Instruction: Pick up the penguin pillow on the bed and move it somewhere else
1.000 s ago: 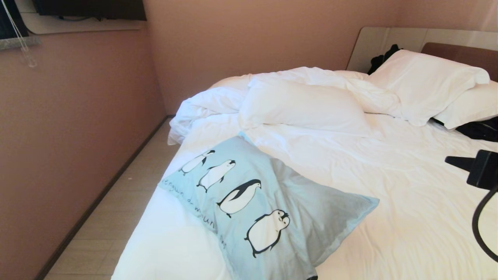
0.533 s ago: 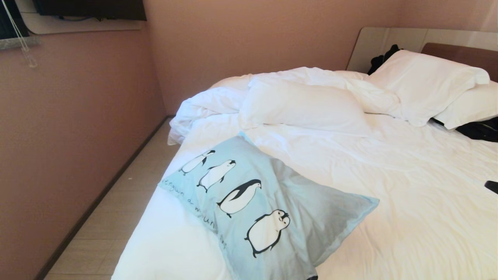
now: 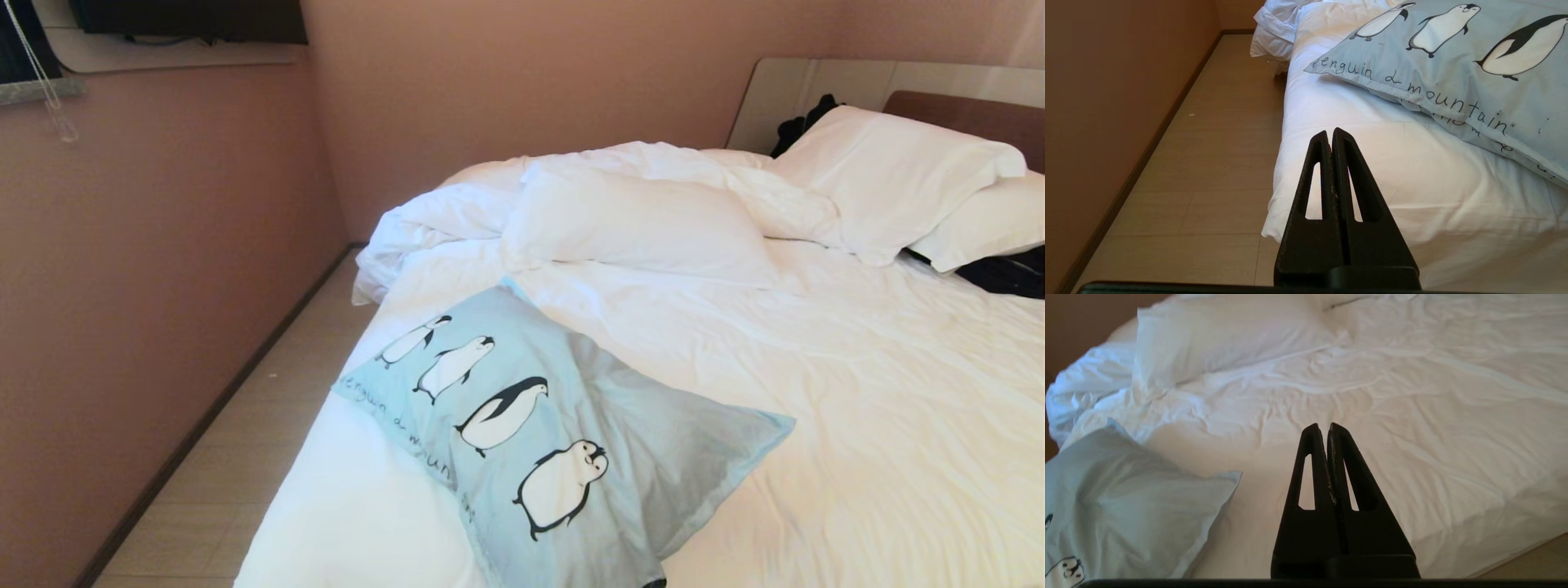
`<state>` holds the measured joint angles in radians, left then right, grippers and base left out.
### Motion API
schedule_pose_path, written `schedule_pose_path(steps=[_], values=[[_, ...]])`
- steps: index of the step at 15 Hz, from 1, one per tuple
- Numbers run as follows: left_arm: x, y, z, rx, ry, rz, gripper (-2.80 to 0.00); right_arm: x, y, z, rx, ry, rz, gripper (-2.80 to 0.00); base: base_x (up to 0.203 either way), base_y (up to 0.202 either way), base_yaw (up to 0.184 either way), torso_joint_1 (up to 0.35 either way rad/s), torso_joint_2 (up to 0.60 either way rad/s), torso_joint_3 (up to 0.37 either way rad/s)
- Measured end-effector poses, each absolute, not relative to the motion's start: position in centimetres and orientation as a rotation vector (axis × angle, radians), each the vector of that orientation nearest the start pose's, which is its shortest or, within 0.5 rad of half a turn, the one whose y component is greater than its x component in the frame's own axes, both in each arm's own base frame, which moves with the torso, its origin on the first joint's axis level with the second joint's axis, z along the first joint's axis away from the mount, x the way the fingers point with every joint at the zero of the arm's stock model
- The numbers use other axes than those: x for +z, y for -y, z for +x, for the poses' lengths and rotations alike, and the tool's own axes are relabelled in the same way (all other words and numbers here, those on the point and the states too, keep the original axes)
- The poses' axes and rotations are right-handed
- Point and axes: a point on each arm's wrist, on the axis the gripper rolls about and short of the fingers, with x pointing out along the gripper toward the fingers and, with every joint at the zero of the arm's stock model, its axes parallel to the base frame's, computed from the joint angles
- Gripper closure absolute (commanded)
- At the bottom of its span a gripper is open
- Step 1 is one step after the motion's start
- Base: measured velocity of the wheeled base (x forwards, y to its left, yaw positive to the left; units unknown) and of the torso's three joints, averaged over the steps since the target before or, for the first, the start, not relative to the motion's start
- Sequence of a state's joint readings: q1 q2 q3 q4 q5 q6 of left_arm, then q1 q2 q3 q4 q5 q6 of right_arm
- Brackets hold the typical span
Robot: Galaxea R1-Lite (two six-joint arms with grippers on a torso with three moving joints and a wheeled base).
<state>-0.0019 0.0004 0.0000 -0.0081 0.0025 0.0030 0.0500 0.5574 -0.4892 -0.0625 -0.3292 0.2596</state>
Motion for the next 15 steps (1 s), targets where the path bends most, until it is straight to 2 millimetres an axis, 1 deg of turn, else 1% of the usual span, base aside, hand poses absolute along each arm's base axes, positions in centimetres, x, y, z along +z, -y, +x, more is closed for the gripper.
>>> schedule_pose_path(steps=[6, 8, 12, 15], values=[[7.6, 0.0, -2.3, 0.001, 0.007, 0.003, 0.00, 20.9, 1.0, -1.5, -0.401, 0.103, 0.220, 0.00, 0.000, 0.000, 0.000, 0.000, 0.00, 0.000], [7.6, 0.0, -2.3, 0.001, 0.007, 0.003, 0.00, 20.4, 1.1, -2.6, -0.450, 0.116, 0.198, 0.00, 0.000, 0.000, 0.000, 0.000, 0.00, 0.000], [7.6, 0.0, -2.3, 0.001, 0.007, 0.003, 0.00, 19.8, 1.0, -3.8, -0.524, 0.137, 0.185, 0.00, 0.000, 0.000, 0.000, 0.000, 0.00, 0.000], [7.6, 0.0, -2.3, 0.002, 0.007, 0.003, 0.00, 20.1, 0.9, -4.2, -0.534, 0.163, 0.186, 0.00, 0.000, 0.000, 0.000, 0.000, 0.00, 0.000]])
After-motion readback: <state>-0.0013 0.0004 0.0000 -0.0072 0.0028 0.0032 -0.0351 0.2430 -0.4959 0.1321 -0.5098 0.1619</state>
